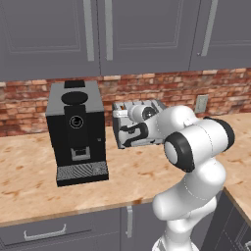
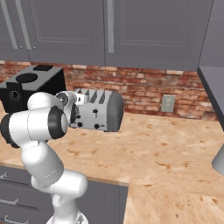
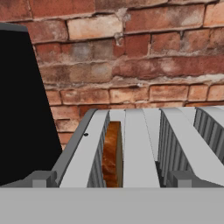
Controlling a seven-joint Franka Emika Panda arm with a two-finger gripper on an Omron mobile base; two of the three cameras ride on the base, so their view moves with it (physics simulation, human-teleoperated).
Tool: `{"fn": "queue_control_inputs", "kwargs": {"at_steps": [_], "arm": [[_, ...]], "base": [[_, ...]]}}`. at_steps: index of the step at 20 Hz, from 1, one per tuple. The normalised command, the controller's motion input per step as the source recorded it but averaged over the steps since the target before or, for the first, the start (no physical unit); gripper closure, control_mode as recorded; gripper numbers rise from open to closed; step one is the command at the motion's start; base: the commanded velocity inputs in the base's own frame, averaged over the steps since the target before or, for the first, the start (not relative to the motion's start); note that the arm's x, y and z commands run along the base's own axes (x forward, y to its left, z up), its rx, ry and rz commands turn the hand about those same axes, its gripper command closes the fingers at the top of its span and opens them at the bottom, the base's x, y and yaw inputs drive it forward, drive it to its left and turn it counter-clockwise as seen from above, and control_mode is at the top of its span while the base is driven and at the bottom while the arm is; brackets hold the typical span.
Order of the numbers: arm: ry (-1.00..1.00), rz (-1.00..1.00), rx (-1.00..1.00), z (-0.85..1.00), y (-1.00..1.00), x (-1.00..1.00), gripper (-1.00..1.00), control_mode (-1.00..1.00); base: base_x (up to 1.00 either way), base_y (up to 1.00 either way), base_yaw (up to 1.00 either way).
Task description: Start the toaster. Once the lever pops up, take the bread to the plate on the dining counter.
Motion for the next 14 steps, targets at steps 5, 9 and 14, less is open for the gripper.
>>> {"fn": "queue_control_inputs", "kwargs": {"at_steps": [5,9,14], "arm": [[0.00,0.00,0.00,0.00,0.00,0.00,-1.00,-1.00],[0.00,0.00,0.00,0.00,0.00,0.00,-1.00,-1.00],[0.00,0.00,0.00,0.00,0.00,0.00,-1.00,-1.00]], "base": [[0.00,0.00,0.00],[0.00,0.00,0.00],[0.00,0.00,0.00]]}}
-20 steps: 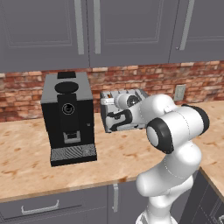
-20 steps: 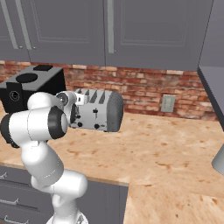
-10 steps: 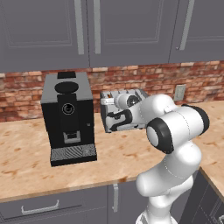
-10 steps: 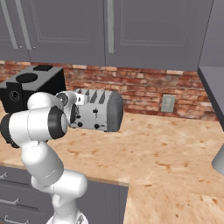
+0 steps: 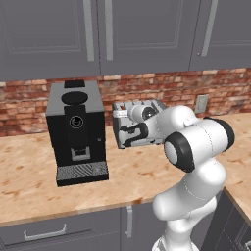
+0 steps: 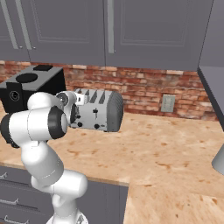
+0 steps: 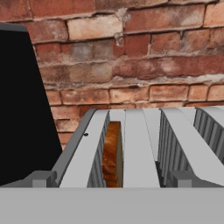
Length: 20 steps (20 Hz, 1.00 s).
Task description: Start the toaster. Once the lever pops up, take the bread to the plate on the dining counter.
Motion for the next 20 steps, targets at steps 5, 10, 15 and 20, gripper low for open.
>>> {"fn": "queue_control_inputs", "kwargs": {"at_steps": [5,10,15,20], "arm": [[0.00,0.00,0.00,0.00,0.00,0.00,-1.00,-1.00],[0.00,0.00,0.00,0.00,0.00,0.00,-1.00,-1.00],[0.00,0.00,0.00,0.00,0.00,0.00,-1.00,-1.00],[0.00,0.00,0.00,0.00,0.00,0.00,-1.00,-1.00]], "base": [[0.00,0.00,0.00],[0.00,0.00,0.00],[0.00,0.00,0.00],[0.00,0.00,0.00]]}}
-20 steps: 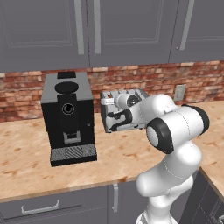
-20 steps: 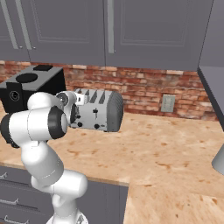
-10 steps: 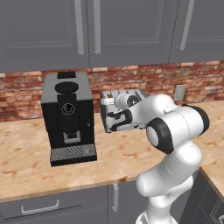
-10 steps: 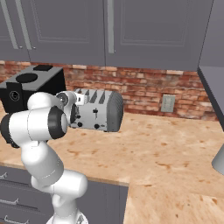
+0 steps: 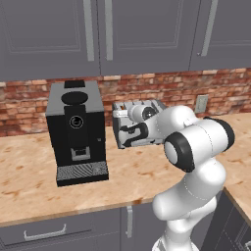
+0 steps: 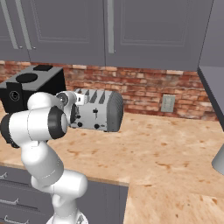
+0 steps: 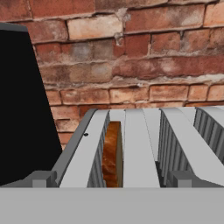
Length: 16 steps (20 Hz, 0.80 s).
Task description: Start the toaster. Once the lever pops up, take the bread to the plate on the dining counter.
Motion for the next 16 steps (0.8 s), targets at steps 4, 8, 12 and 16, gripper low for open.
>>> {"fn": "queue_control_inputs", "kwargs": {"at_steps": [4,8,12,16], "arm": [[0.00,0.00,0.00,0.00,0.00,0.00,-1.00,-1.00],[0.00,0.00,0.00,0.00,0.00,0.00,-1.00,-1.00],[0.00,0.00,0.00,0.00,0.00,0.00,-1.00,-1.00],[0.00,0.00,0.00,0.00,0.00,0.00,-1.00,-1.00]], "base": [[0.00,0.00,0.00],[0.00,0.00,0.00],[0.00,0.00,0.00],[0.00,0.00,0.00]]}}
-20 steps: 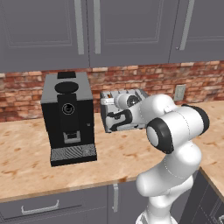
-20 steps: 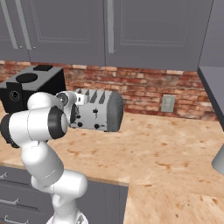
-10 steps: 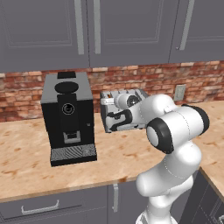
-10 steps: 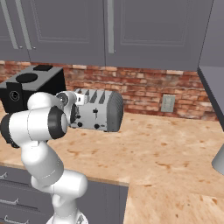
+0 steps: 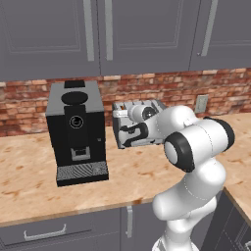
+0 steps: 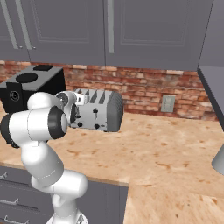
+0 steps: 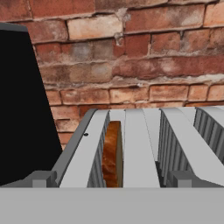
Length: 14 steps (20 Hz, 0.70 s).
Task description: Start the toaster. Once the lever pops up, take the bread to the plate on the dining counter.
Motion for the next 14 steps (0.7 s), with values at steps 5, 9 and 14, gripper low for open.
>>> {"fn": "queue_control_inputs", "kwargs": {"at_steps": [5,9,14], "arm": [[0.00,0.00,0.00,0.00,0.00,0.00,-1.00,-1.00],[0.00,0.00,0.00,0.00,0.00,0.00,-1.00,-1.00],[0.00,0.00,0.00,0.00,0.00,0.00,-1.00,-1.00]], "base": [[0.00,0.00,0.00],[0.00,0.00,0.00],[0.00,0.00,0.00]]}}
